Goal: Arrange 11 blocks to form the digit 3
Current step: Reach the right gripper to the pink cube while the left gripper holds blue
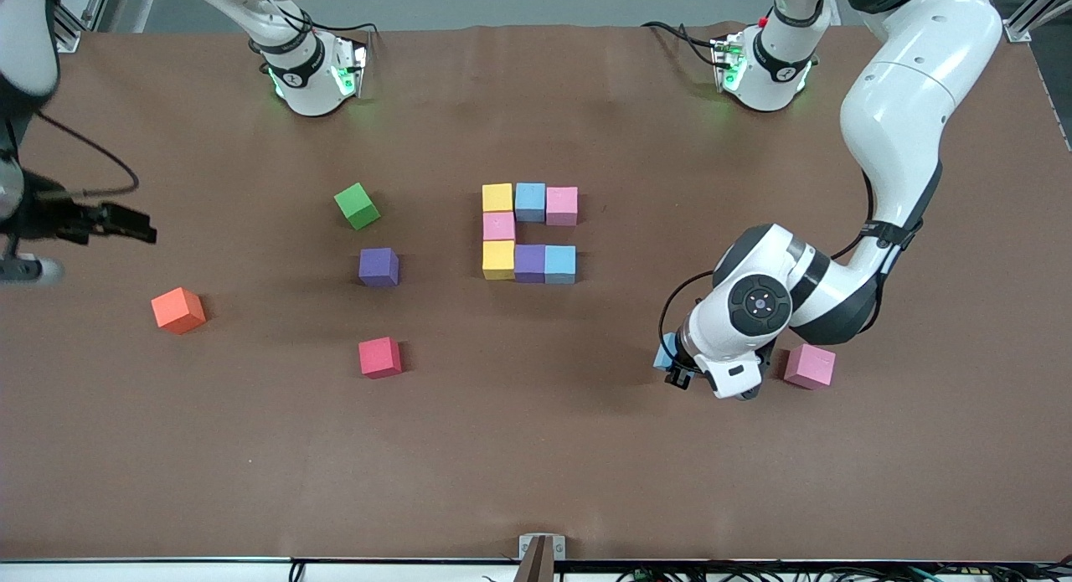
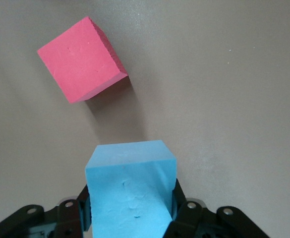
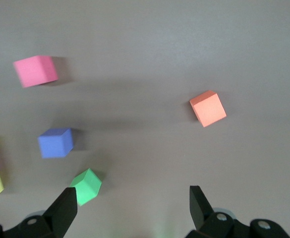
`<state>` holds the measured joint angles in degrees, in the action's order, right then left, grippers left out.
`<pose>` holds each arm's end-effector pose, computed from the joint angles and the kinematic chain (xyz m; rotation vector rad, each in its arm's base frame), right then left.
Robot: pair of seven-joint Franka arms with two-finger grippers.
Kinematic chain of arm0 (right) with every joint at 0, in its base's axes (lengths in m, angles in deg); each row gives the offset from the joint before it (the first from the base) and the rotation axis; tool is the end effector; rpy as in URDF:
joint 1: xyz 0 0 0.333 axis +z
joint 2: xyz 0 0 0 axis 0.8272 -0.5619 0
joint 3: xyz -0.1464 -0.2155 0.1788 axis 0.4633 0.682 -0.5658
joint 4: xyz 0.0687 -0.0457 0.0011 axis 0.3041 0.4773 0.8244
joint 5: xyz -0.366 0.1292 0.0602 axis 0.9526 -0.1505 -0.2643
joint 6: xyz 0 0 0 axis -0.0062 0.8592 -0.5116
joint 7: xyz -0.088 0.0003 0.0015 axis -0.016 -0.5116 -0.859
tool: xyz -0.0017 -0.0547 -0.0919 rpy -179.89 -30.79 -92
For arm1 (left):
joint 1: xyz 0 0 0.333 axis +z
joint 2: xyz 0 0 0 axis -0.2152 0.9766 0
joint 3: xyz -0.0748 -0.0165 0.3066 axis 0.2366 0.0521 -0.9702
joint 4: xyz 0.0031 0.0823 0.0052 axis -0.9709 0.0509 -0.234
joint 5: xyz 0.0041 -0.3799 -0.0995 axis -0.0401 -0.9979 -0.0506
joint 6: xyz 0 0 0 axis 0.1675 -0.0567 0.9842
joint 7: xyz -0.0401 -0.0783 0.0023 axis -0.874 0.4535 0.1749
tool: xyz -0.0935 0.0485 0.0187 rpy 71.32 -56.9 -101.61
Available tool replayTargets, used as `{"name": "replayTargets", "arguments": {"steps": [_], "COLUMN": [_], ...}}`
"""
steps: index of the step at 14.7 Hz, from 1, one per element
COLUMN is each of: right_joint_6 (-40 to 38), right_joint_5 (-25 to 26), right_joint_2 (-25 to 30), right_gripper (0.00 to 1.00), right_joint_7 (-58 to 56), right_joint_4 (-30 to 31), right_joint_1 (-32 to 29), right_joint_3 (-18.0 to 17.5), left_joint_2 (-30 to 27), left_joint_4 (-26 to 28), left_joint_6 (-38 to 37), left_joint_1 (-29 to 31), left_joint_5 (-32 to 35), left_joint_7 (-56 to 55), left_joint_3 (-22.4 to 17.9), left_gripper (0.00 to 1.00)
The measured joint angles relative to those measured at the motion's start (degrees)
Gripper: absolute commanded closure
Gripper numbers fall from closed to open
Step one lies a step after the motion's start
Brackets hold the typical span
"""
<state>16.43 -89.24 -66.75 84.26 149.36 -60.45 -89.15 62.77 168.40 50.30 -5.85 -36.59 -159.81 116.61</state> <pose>0.6007 -0.0477 0.5220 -3.1159 0.0236 0.2760 0.6672 -0.2859 0.2859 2.6385 1.6786 -0.0822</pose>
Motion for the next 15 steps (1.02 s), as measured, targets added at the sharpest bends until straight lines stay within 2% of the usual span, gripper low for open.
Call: {"name": "replayTargets", "arguments": {"steps": [2, 6, 11, 15], "right_joint_6": [0.93, 5.09, 9.86, 19.87], "right_joint_5": [0.0, -0.05, 0.47, 2.02], "right_joint_2": [-2.06, -2.19, -3.44, -8.43], "right_gripper": [0.0, 0.0, 0.0, 0.0], "right_joint_7": [0.03, 4.4, 17.15, 18.93], "right_joint_4": [0.02, 2.89, 5.68, 5.62], "right_joint_1": [-0.21, 1.35, 8.26, 12.14], "right_joint_3": [-0.06, -0.77, -1.11, -1.16], "left_joint_2": [0.0, 0.0, 0.0, 0.0], "left_joint_4": [0.0, 0.0, -0.01, 0.02], "left_joint_6": [0.0, -0.01, -0.01, -0.01], "left_joint_1": [0.05, 0.45, 0.41, 0.31], "left_joint_5": [0.0, 0.0, 0.0, 0.0], "left_joint_7": [0.0, 0.0, 0.0, 0.0], "left_joint_3": [0.0, 0.0, 0.03, 0.05], "left_gripper": [0.69, 0.69, 0.69, 0.69]}}
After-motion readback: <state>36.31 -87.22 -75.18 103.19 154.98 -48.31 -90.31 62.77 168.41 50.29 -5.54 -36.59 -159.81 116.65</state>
